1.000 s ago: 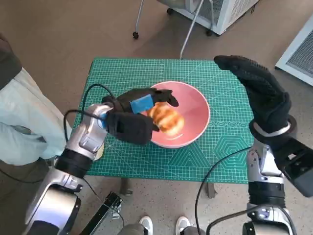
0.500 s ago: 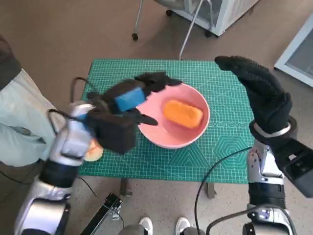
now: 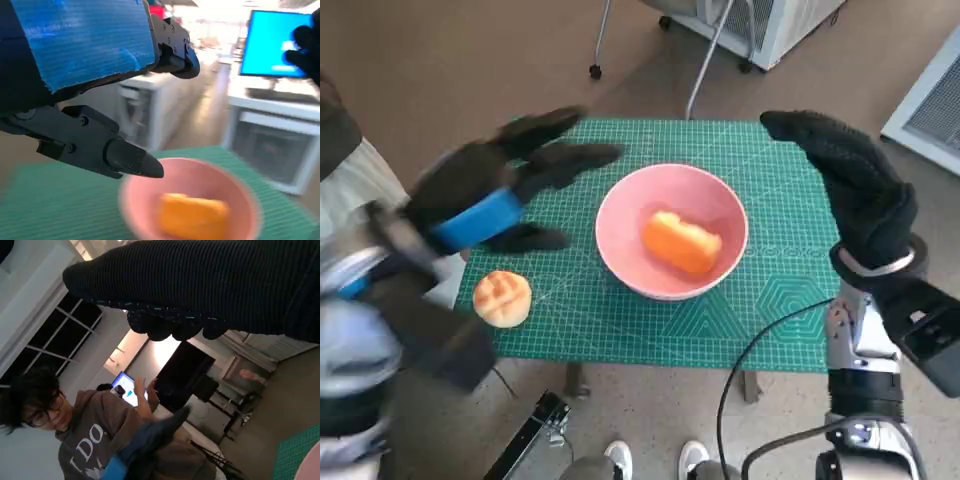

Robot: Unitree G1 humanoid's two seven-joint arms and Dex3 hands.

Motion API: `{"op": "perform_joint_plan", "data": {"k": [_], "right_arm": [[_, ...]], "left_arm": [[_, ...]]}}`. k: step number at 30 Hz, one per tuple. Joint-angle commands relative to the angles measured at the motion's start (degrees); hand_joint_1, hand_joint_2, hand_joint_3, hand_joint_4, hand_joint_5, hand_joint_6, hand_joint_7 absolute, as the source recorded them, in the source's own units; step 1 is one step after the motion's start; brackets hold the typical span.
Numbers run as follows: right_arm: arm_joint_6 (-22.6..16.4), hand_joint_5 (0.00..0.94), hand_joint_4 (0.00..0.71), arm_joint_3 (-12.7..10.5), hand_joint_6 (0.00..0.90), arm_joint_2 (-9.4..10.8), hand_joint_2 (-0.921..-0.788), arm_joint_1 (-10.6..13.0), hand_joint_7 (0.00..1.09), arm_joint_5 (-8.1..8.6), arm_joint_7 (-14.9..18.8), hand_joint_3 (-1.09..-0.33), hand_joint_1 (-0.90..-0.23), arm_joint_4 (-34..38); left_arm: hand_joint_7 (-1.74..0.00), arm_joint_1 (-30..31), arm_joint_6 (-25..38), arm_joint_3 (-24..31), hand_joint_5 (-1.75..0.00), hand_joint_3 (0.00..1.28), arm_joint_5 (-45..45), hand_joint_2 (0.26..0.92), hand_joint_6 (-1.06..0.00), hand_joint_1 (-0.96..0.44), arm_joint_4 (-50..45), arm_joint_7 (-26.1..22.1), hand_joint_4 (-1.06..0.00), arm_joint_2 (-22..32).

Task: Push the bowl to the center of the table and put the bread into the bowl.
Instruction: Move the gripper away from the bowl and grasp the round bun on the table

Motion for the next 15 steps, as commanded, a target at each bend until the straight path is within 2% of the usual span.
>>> {"op": "perform_joint_plan", "data": {"k": [1, 9, 15], "right_arm": [[1.6, 0.506, -0.001, -0.3, -0.001, -0.1, -0.921, 0.1, 0.76, 1.36, 1.3, -0.73, -0.653, 0.7], [2.1, 0.488, -0.001, -0.6, -0.001, -0.1, -0.921, -1.2, 0.74, 1.89, 2.6, -0.705, -0.661, 2.0], [0.8, 0.466, -0.001, -0.7, -0.001, -0.3, -0.921, -2.5, 0.74, 1.49, 3.7, -0.736, -0.659, 3.7]], "left_arm": [[-0.1, 7.2, 5.0, 4.8, 0.0, 0.0, -1.9, 0.824, -0.32, -0.26, -4.1, -4.5, -0.17, 4.9], [-0.04, 16.8, 7.3, 8.5, 0.0, 0.0, -1.0, 0.803, -0.24, -0.23, -4.5, -6.3, -0.11, 8.5], [-0.02, 21.2, 9.0, 8.8, 0.0, 0.0, -0.2, 0.786, -0.21, -0.19, -3.3, -5.8, -0.07, 8.9]]}}
